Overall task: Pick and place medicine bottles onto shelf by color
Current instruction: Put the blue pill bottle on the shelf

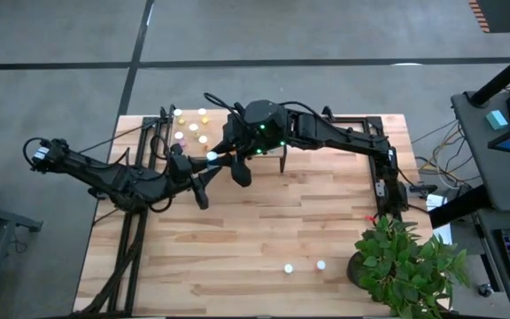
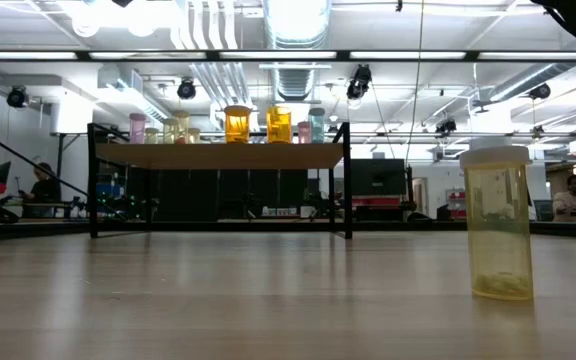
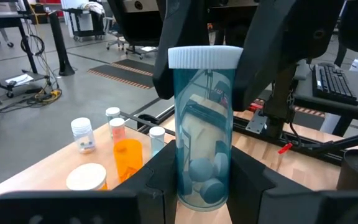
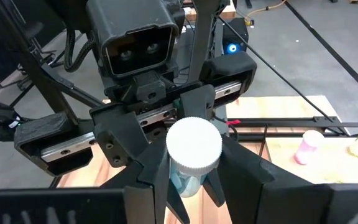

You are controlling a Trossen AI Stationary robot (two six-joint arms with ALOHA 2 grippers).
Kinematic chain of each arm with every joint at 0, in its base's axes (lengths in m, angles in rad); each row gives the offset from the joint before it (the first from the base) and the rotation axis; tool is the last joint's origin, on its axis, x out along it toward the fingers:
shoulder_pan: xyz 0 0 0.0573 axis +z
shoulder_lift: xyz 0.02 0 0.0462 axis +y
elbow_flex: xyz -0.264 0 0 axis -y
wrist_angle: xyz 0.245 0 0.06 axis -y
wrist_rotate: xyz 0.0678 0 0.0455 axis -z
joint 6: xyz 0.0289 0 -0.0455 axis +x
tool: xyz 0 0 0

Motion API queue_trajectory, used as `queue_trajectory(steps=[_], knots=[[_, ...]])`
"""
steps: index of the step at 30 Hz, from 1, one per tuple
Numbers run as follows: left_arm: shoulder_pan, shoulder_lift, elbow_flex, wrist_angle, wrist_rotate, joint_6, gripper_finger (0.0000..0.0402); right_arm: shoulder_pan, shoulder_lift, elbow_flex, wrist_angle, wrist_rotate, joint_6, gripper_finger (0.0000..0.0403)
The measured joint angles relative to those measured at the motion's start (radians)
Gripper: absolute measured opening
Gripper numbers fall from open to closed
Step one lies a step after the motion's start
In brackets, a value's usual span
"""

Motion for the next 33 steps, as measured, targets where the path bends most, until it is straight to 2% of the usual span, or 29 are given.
queue_trajectory(steps=[10, 18, 22, 33], knots=[[0.0, 0.0, -0.001, -0.001, 0.001, 0.004, 0.0093, 0.0, 0.0, 0.0, -0.004, 0.0, 0.0, 0.0106], [0.0, -0.001, 0.0, -0.003, 0.0, 0.006, 0.0195, -0.002, 0.0, 0.0, -0.005, 0.0, 0.0, 0.0107], [0.0, -0.01, -0.001, -0.038, -0.006, 0.004, 0.0231, -0.006, 0.0, 0.0, -0.02, 0.0, 0.001, 0.0107], [0.0, -0.056, -0.003, -0.09, -0.071, 0.0, 0.024, -0.055, -0.001, 0.003, -0.06, 0.01, 0.021, 0.0107]])
